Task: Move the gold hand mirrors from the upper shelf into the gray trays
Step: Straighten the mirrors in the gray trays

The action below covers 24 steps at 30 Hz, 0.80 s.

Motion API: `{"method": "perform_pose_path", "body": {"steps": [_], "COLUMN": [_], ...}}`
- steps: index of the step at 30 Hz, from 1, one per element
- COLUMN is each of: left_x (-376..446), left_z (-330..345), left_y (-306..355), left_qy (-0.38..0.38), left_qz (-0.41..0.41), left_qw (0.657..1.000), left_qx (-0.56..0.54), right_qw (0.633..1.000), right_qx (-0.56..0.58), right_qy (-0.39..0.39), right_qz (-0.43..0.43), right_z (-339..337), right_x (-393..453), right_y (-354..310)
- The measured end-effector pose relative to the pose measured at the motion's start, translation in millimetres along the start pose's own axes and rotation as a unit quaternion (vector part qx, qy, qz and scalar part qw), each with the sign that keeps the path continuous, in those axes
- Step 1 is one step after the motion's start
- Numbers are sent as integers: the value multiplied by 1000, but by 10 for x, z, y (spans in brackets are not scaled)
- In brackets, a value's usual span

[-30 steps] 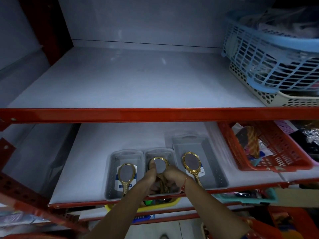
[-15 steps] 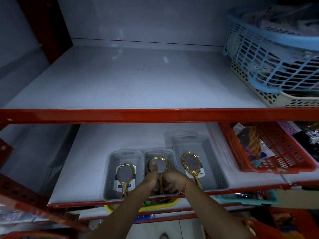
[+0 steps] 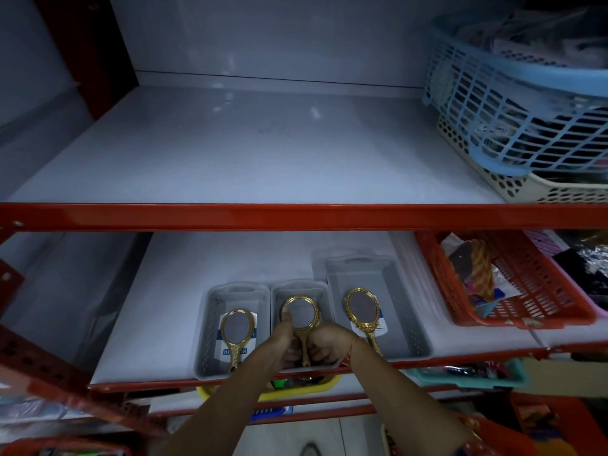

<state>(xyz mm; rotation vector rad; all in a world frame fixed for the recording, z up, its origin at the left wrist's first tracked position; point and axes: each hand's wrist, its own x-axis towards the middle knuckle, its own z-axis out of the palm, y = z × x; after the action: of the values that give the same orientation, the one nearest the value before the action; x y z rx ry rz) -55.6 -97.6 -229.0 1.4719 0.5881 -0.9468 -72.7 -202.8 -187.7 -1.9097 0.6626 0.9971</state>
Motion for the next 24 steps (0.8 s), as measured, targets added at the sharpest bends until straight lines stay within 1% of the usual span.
{"method": "perform_pose_path", "body": {"steps": [5,7,9,11,14,17,19,21,24], "left_x": [4,-34,-51,-57,-96,-119,-127,-112,-67], "left_z": [-28,-20,7,57,218,437,623,796,983], "left_y": [5,19,63,146,302,396,428,423,342], "left_qy": [-20,-15,13,40,7,-7,-51,-91,-102], "left_qz": [-10,-15,9,49,70,99,91,69,35], "left_qw": [999,998,999,998,996,994,994,993,994], "left_qx": [-48,-53,-37,-27,-58,-35,-23,-5,10], "right_qw": [1000,1000,999,997,989,970,959,955,956], "right_qx": [9,27,46,67,130,214,250,267,256], "right_qy": [-6,-8,7,30,49,89,108,123,143], "right_qz": [10,8,-10,-32,-55,-78,-73,-47,-17], "right_z": [-24,-45,-114,-247,-535,-889,-1085,-1202,-1263], "right_x": [87,94,93,81,2,-34,-1,48,133], "right_y": [41,45,30,20,23,139,285,457,733]}}
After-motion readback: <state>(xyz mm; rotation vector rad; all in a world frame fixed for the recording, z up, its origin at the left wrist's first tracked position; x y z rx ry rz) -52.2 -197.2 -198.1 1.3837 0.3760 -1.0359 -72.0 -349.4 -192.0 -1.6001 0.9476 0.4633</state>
